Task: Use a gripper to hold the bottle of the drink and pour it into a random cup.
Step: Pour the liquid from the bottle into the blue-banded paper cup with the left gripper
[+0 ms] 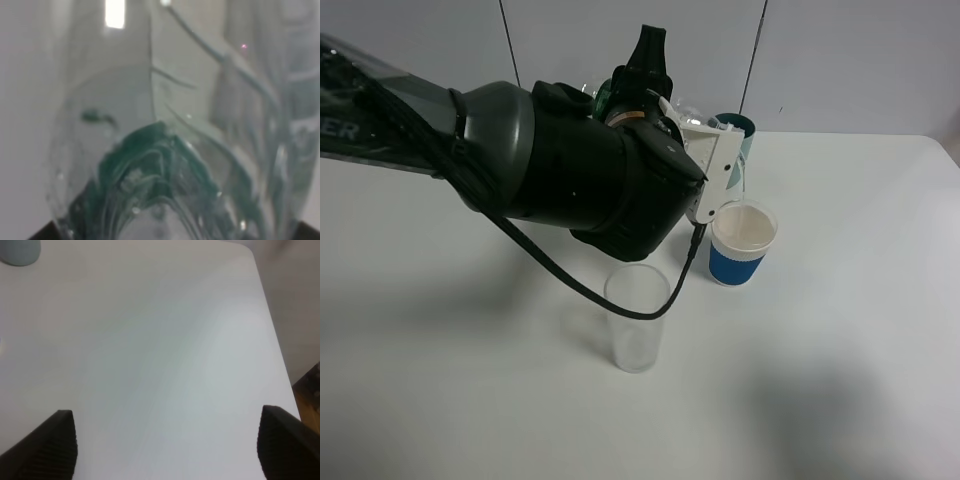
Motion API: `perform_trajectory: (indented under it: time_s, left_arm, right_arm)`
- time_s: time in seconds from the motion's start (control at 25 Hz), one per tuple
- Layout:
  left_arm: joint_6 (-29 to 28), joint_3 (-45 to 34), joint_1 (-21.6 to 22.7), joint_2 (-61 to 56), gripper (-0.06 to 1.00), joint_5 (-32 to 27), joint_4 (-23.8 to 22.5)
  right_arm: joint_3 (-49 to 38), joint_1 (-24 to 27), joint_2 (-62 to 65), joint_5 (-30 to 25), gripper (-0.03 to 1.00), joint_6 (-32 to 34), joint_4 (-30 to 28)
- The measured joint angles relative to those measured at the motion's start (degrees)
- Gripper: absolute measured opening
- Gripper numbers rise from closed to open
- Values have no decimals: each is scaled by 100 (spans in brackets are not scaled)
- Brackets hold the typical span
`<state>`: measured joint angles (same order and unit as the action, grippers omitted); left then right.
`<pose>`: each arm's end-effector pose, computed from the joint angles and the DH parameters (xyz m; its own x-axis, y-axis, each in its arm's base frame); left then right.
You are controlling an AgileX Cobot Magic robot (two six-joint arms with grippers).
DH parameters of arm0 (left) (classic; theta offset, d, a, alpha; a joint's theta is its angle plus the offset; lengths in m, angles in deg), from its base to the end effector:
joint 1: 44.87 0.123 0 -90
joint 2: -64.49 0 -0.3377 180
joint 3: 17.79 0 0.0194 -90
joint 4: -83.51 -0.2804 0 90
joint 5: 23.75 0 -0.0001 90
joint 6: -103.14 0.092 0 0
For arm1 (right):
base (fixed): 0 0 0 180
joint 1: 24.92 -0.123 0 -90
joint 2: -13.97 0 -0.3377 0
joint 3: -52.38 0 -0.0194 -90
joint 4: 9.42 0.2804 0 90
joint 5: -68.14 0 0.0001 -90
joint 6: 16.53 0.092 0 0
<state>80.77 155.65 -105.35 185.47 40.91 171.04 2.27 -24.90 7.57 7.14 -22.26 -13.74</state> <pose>0.2898 -0.3432 0.2358 -0.0772 0.9721 0.2213 0.2520 -0.1957 0.9477 -0.0310 -0.0061 0.2892 -0.4645 -0.1357 -0.8751 -0.0045 0.9885 -0.1509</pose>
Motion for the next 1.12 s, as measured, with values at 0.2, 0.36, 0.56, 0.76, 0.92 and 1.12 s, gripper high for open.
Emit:
perform_trajectory:
  time_s: [0.2,0.36,0.56,0.76,0.92,1.12]
  left_arm:
    - [13,0,0,0,46,11,0]
    - [15,0,0,0,46,15,0]
    - [15,0,0,0,46,35,0]
    - [26,0,0,0,46,41,0]
    - [40,0,0,0,46,69,0]
    - [60,0,0,0,46,78,0]
  right_arm:
    - [0,0,0,0,74,0,0]
    - [0,0,0,0,74,0,0]
    - [0,0,0,0,74,0,0]
    - [0,0,0,0,74,0,0]
    - [0,0,0,0,74,0,0]
    - [0,0,0,0,74,0,0]
